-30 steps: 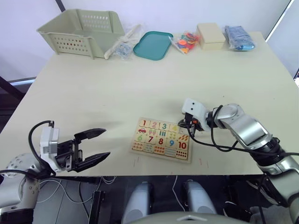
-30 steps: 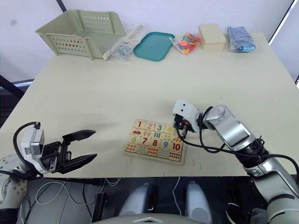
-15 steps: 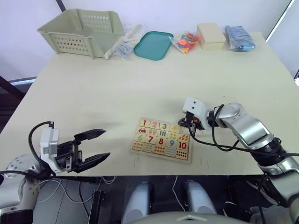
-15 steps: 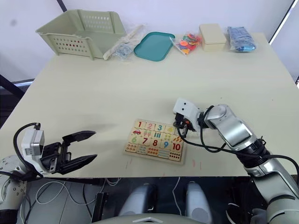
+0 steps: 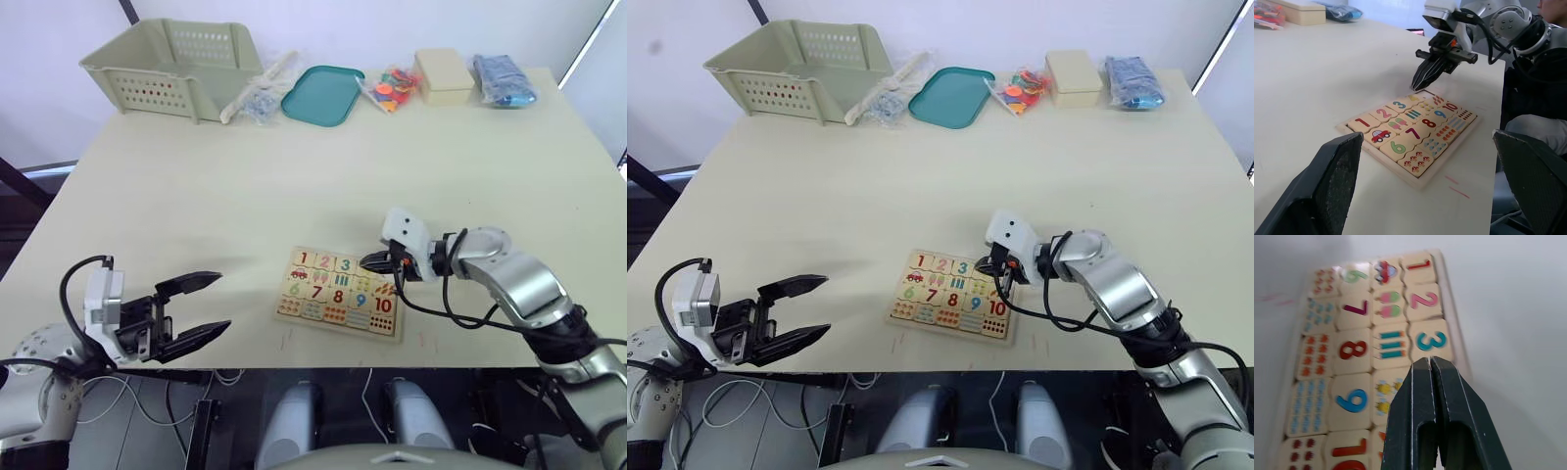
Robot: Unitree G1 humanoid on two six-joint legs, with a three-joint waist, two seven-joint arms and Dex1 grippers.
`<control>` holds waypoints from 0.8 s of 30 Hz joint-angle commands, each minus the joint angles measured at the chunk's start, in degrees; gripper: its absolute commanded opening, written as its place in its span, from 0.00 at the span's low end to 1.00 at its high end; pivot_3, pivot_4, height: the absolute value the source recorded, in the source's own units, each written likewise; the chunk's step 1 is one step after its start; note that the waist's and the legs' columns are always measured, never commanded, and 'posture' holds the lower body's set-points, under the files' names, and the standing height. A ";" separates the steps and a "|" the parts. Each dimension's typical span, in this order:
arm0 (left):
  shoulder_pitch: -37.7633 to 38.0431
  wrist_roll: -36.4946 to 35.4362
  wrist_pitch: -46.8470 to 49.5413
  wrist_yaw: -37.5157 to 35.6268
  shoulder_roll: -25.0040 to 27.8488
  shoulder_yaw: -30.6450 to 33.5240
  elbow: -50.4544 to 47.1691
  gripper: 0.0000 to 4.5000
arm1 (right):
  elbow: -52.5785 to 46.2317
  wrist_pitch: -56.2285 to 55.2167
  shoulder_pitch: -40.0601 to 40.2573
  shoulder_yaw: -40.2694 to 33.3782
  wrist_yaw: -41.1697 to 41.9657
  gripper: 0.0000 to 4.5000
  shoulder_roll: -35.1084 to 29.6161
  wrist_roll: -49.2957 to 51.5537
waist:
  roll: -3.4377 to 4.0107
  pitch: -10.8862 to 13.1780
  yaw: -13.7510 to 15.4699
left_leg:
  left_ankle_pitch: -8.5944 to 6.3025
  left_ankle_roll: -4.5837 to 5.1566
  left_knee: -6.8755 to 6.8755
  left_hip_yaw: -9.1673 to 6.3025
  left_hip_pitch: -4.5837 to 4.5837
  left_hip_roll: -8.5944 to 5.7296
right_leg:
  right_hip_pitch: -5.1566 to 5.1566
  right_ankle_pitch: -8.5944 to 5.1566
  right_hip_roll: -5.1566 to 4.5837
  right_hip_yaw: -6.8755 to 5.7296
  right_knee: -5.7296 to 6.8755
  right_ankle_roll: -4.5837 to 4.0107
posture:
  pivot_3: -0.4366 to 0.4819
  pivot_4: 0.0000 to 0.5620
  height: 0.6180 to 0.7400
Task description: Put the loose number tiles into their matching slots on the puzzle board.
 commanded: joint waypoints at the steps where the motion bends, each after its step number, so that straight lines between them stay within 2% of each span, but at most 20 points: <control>1: 0.64 -0.20 -0.66 0.11 0.23 1.42 -0.92 1.00 | -5.37 -7.17 4.70 -6.14 -0.92 0.01 1.39 3.37 | 0.00 0.00 -0.01 | 0.00 0.00 0.00 0.00 0.00 0.00 | 0.02 0.00 0.00 0.00 0.01 0.00 | 0.48 0.27 1.00; 3: 1.02 -0.08 -0.66 0.49 0.01 1.37 -0.98 1.00 | -7.44 -9.30 8.16 -9.25 -0.46 0.01 1.52 6.00 | -0.01 0.00 0.02 | 0.00 0.00 0.02 0.02 0.04 0.00 | 0.03 0.00 0.00 0.02 0.04 0.00 | 0.48 0.27 1.00; 7: 2.08 0.19 -0.86 1.24 -0.61 1.14 -1.34 1.00 | -9.34 -3.98 13.36 -17.08 3.14 0.01 -1.06 17.00 | -0.01 0.00 0.08 | 0.00 0.00 0.02 0.01 0.07 0.00 | 0.10 0.00 0.00 0.02 0.02 0.01 | 0.48 0.27 1.00; 8: 2.30 0.24 -0.92 1.42 -0.74 1.15 -1.33 1.00 | -9.40 -5.29 15.09 -18.38 3.50 0.06 -2.21 16.82 | -0.02 0.00 0.11 | 0.00 0.00 0.02 0.00 0.09 0.01 | 0.13 0.00 0.00 0.02 0.01 0.01 | 0.48 0.27 1.00; 11: 3.23 0.52 -1.31 1.63 -1.04 1.29 -1.11 1.00 | -11.43 -11.24 23.90 -22.49 6.60 0.29 -6.97 15.49 | -0.02 -0.01 0.57 | 0.00 0.00 0.01 0.01 0.11 0.00 | 0.15 -0.01 0.00 0.01 -0.02 0.01 | 0.48 0.27 1.00; 14: 3.92 0.69 -1.52 1.64 -0.99 1.54 -0.82 1.00 | -12.55 -15.04 29.81 -26.55 7.10 0.63 -8.42 16.02 | -0.05 -0.01 0.91 | 0.00 0.00 0.01 0.01 0.12 0.02 | 0.18 -0.02 0.05 0.01 -0.05 0.01 | 0.48 0.27 1.00; 17: 4.78 1.32 -2.14 1.24 -0.79 1.90 0.22 1.00 | -12.71 -16.86 37.62 -33.76 6.99 0.94 -8.69 17.69 | -0.08 -0.03 1.22 | 0.00 0.01 0.04 0.07 0.20 0.05 | 0.19 -0.02 0.07 0.06 0.04 0.01 | 0.48 0.27 1.00; 18: 4.88 1.47 -2.27 1.22 -0.79 1.96 0.53 1.00 | -12.52 -17.48 39.37 -35.48 6.88 0.98 -8.68 18.00 | -0.09 -0.04 1.29 | 0.00 0.01 0.04 0.05 0.20 0.05 | 0.22 -0.02 0.08 0.04 0.01 0.01 | 0.48 0.27 1.00; 24: 4.87 1.76 -2.59 1.94 -1.08 1.70 1.09 1.00 | -11.46 -19.99 45.61 -40.55 7.11 0.98 -8.48 18.83 | -0.13 -0.06 1.26 | 0.00 0.01 0.10 0.05 0.21 0.05 | 0.26 -0.02 0.07 0.04 0.00 0.01 | 0.48 0.27 1.00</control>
